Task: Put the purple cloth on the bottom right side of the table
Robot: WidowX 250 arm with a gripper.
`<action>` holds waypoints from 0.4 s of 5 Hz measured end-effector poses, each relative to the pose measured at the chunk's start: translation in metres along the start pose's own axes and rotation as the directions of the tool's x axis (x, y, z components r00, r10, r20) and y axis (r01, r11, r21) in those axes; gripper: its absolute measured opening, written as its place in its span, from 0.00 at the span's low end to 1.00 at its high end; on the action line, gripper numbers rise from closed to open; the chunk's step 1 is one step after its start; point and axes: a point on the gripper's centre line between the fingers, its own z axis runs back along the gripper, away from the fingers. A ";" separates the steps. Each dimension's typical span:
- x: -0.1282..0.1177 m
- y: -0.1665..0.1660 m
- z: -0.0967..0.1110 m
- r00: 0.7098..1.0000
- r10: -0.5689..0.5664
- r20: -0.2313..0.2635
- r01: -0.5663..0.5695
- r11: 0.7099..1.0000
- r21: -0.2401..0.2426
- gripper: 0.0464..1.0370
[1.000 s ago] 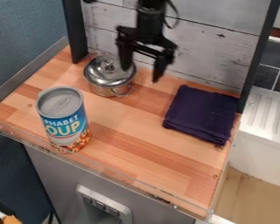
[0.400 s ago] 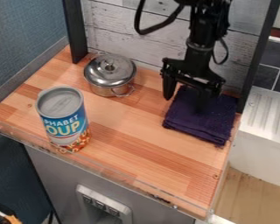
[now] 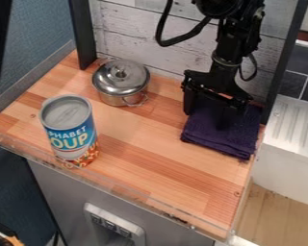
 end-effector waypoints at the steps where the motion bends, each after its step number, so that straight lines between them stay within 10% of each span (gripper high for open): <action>1: -0.014 0.003 -0.004 1.000 0.000 -0.008 0.000 1.000 0.011 0.96; 2: -0.041 0.009 -0.005 0.999 -0.037 -0.026 0.038 0.999 0.014 0.96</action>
